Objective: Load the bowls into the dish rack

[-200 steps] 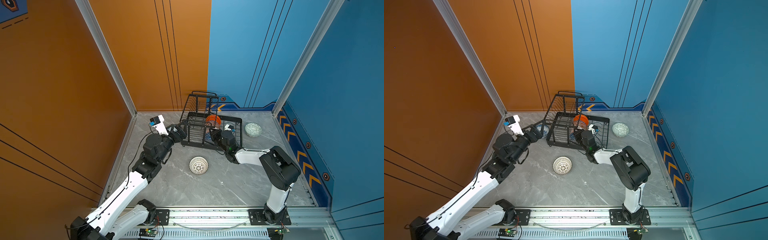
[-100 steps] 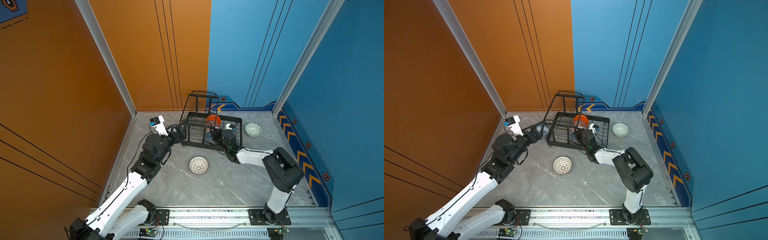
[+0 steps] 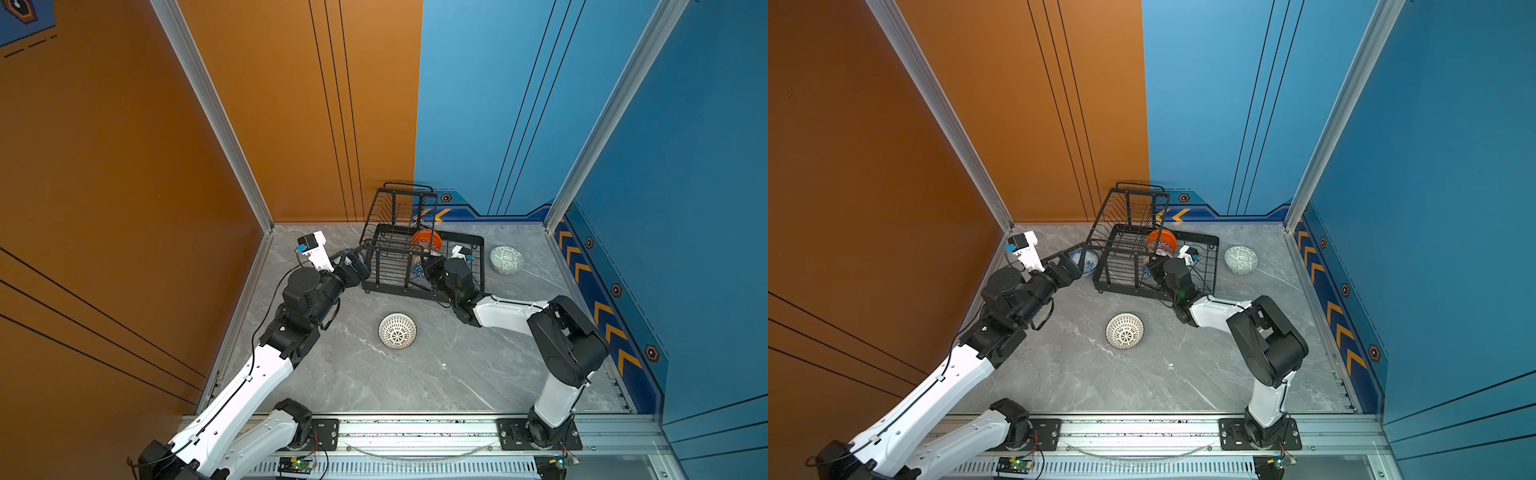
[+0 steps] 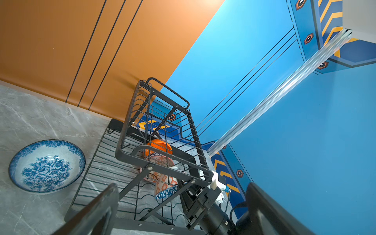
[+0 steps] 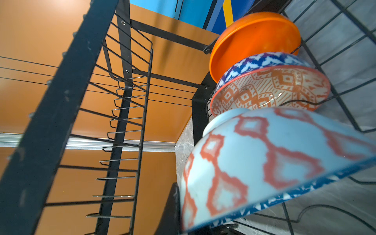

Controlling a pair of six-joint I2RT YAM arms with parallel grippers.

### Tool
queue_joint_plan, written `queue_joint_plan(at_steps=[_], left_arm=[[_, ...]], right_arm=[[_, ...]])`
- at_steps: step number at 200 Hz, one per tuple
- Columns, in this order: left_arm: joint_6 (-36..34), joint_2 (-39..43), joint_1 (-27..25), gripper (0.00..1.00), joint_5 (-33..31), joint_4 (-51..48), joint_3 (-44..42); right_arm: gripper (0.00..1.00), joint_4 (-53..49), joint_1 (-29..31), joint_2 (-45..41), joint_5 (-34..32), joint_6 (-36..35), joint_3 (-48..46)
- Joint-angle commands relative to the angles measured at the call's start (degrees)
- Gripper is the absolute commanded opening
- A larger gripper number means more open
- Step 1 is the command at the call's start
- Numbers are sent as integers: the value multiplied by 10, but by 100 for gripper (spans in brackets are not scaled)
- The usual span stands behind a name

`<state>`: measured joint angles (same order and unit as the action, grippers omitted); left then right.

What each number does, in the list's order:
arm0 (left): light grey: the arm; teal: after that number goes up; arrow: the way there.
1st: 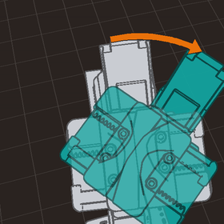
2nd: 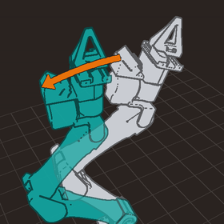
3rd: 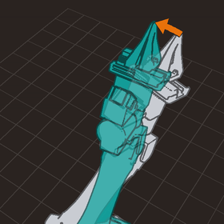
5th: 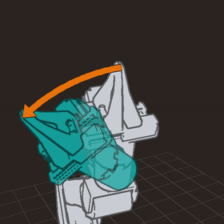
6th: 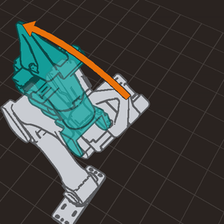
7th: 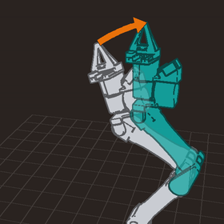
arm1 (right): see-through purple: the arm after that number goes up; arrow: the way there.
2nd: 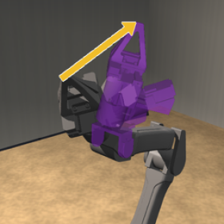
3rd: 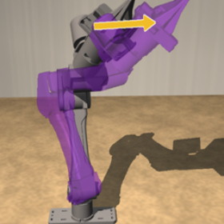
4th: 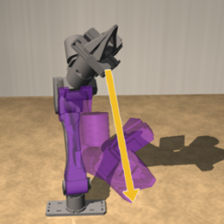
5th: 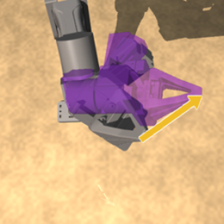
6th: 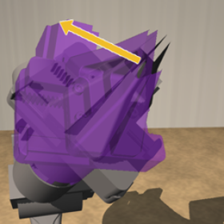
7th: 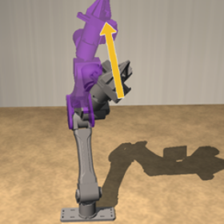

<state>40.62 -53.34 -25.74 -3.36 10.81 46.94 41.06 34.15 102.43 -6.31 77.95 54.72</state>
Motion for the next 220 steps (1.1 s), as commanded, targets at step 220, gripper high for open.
queue_joint_plan(at_steps=[220], left_arm=[[43, -14, 57, 98, 76, -12, 14]], right_arm=[[0, -14, 5, -19, -26, -58, 39]])
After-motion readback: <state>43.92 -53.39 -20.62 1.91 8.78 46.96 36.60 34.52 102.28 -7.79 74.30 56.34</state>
